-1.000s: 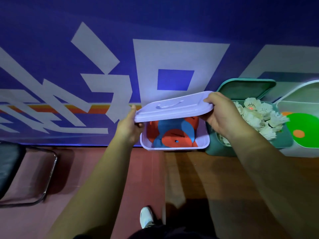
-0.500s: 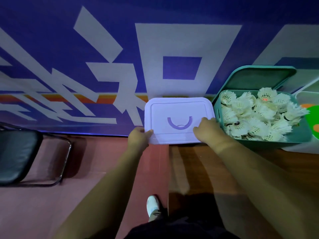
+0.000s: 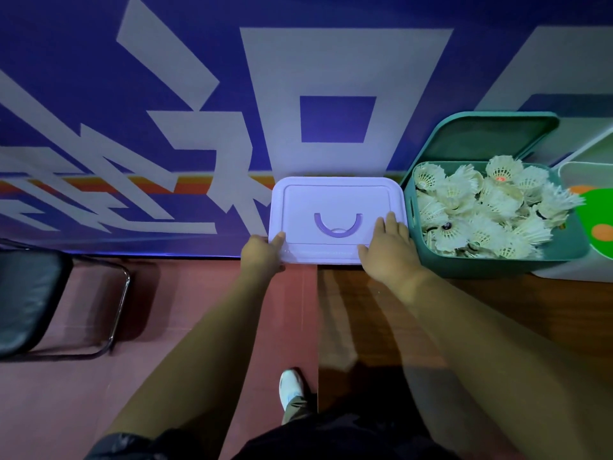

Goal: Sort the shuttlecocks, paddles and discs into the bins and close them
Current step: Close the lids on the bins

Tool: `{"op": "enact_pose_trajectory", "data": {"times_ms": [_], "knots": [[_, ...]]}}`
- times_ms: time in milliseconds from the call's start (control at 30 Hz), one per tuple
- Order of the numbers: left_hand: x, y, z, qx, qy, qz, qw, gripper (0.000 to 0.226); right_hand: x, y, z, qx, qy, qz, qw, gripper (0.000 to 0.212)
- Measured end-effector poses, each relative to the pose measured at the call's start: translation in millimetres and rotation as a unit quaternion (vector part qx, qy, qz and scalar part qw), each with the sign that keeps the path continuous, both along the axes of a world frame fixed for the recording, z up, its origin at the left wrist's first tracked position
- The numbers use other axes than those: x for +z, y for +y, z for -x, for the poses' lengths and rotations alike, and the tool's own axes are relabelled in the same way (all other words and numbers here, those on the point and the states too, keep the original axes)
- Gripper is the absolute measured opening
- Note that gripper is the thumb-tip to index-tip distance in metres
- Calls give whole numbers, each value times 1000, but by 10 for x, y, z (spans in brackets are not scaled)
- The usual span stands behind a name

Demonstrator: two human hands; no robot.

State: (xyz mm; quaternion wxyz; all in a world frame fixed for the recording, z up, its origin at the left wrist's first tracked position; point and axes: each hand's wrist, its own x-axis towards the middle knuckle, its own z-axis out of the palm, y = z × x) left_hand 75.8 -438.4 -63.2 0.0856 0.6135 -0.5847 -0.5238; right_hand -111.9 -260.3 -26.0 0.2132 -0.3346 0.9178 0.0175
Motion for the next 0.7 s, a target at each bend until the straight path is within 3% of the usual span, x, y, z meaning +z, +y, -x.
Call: {"op": "enact_pose_trajectory", "data": {"times_ms": [167, 400, 700], "knots": [[-23, -42, -1, 8, -4, -41, 999, 57, 9, 69, -18, 17, 17, 7, 1000, 83], [-55, 54, -166, 45, 75, -161, 983, 45, 44, 170, 6, 40, 16, 17, 999, 85], [-29, 58, -129, 41, 47, -87, 994, 61, 149, 182, 79, 30, -40, 19, 999, 88]]}}
